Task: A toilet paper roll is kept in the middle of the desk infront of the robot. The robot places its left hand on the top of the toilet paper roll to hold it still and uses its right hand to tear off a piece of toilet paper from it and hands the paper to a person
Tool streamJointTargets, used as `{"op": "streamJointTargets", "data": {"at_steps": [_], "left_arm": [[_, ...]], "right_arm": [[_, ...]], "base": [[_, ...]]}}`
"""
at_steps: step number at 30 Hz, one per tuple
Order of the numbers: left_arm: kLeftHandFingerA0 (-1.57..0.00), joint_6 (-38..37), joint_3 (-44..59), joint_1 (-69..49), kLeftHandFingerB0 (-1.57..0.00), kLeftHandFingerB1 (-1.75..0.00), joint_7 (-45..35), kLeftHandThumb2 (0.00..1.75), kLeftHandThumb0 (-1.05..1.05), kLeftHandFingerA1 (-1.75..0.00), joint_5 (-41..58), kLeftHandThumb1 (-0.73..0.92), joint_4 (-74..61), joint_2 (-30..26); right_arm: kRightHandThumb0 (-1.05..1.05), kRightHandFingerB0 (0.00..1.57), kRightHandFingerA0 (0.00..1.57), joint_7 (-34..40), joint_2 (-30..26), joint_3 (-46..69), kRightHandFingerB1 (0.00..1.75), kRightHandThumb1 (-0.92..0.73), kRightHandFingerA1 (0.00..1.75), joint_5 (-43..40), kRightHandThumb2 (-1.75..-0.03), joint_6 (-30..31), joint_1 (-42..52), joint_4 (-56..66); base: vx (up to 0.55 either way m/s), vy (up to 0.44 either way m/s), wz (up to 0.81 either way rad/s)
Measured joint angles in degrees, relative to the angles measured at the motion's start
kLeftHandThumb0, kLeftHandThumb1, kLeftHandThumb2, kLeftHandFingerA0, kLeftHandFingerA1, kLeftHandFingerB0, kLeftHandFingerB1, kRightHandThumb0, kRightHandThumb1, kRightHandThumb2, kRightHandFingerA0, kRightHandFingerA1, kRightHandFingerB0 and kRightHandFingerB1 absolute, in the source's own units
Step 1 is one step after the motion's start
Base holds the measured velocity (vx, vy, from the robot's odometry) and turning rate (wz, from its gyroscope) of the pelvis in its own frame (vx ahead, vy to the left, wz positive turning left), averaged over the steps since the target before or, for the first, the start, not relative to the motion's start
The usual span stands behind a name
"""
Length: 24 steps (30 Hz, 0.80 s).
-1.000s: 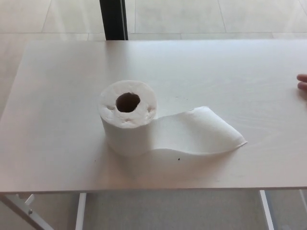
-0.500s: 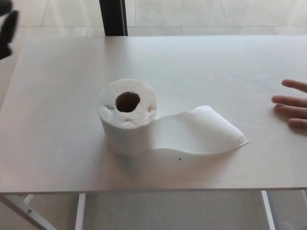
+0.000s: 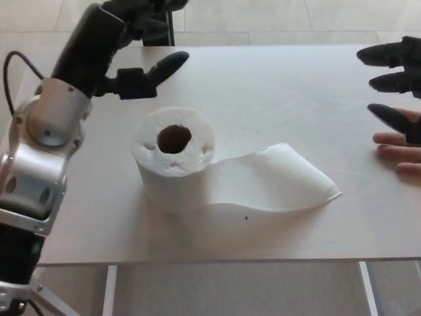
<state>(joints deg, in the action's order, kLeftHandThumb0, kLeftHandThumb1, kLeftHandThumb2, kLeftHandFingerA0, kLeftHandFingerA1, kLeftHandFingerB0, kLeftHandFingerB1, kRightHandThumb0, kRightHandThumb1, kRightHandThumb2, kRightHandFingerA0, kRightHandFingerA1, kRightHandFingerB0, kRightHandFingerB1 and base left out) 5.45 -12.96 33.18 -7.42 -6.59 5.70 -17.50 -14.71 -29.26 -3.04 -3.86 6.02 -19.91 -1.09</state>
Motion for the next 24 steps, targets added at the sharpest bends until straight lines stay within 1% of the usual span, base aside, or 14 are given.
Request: {"op": "streamJointTargets", "data": {"at_steps": [1,3,4,5,6,7,11,13,20,24], "left_arm": [[-0.28,0.2,-1.07,0.17,-0.34,-0.38,0.0,0.63,-0.63,-0.44,-0.76,0.78,0.19,-0.1],[-0.26,0.22,-3.32,0.43,-0.32,-0.38,0.0,0.63,-0.64,-0.44,-2.38,0.78,0.64,-0.41],[-0.2,0.23,-4.34,0.53,-0.29,-0.36,-0.01,0.64,-0.65,-0.45,-3.14,0.78,0.85,-0.6],[-0.19,0.24,-5.32,0.61,-0.28,-0.35,-0.01,0.63,-0.65,-0.44,-3.94,0.78,1.06,-0.78],[-0.18,0.24,-6.38,0.69,-0.28,-0.34,-0.02,0.64,-0.65,-0.41,-4.69,0.79,1.3,-1.03],[-0.14,0.24,-6.97,0.72,-0.21,-0.47,-0.02,0.95,-0.68,-0.5,-5.22,0.64,1.43,-1.17],[-0.12,0.53,-10.5,0.77,-0.24,-0.48,-0.02,0.94,-0.66,-0.5,-8.67,0.62,2.09,-2.47],[-0.11,0.93,-11.71,0.76,-0.2,-0.47,0.0,0.95,-0.66,-0.5,-10.05,0.64,2.27,-2.91],[-0.13,1.96,-16.52,-0.19,-0.22,-0.47,0.15,0.95,-0.66,-0.5,-15.43,0.63,2.45,-4.16],[-0.13,2.18,-18.18,-1.49,-0.23,-0.48,1.87,0.94,-0.64,-0.51,-18.36,0.63,3.1,-4.36]], "right_arm": [[-0.39,0.56,0.55,-0.04,0.06,-0.42,0.5,-0.61,0.62,0.13,-0.58,0.13,0.0,0.0],[-0.39,0.57,0.56,-0.14,0.12,-1.07,0.5,-0.62,0.62,0.41,-0.58,0.37,0.0,0.01],[-0.4,0.58,0.58,-0.17,0.13,-1.3,0.51,-0.62,0.63,0.54,-0.58,0.51,0.0,0.01],[-0.4,0.59,0.6,-0.19,0.13,-1.47,0.51,-0.62,0.65,0.7,-0.58,0.6,0.0,0.01],[-0.42,0.59,0.61,-0.21,0.13,-1.61,0.5,-0.62,0.62,0.85,-0.59,0.67,0.0,0.01],[-0.41,0.59,0.61,-0.21,0.13,-1.7,0.5,-0.62,0.62,0.96,-0.58,0.72,0.0,0.01],[-0.41,0.61,0.63,-0.22,0.13,-2.16,0.5,-0.62,0.65,1.51,-0.56,1.45,0.0,0.18],[-0.42,0.61,0.62,-0.24,0.13,-2.26,0.51,-0.61,0.63,1.62,-0.58,1.71,0.0,0.29],[-0.41,0.6,0.64,-0.24,0.28,-2.88,0.5,-0.61,0.62,2.06,-0.58,2.8,0.0,1.38],[-0.41,0.61,0.67,-0.24,0.47,-3.17,0.51,-0.61,0.65,2.5,-0.58,3.4,0.0,1.79]], "base": [[0.0,0.0,0.0],[0.0,0.0,0.0],[0.0,0.0,0.0],[0.0,0.0,0.0],[0.0,0.0,0.0],[0.0,0.0,0.0],[0.0,0.0,0.0],[0.0,0.0,0.0],[0.0,0.0,0.0],[0.0,0.0,0.0]]}}
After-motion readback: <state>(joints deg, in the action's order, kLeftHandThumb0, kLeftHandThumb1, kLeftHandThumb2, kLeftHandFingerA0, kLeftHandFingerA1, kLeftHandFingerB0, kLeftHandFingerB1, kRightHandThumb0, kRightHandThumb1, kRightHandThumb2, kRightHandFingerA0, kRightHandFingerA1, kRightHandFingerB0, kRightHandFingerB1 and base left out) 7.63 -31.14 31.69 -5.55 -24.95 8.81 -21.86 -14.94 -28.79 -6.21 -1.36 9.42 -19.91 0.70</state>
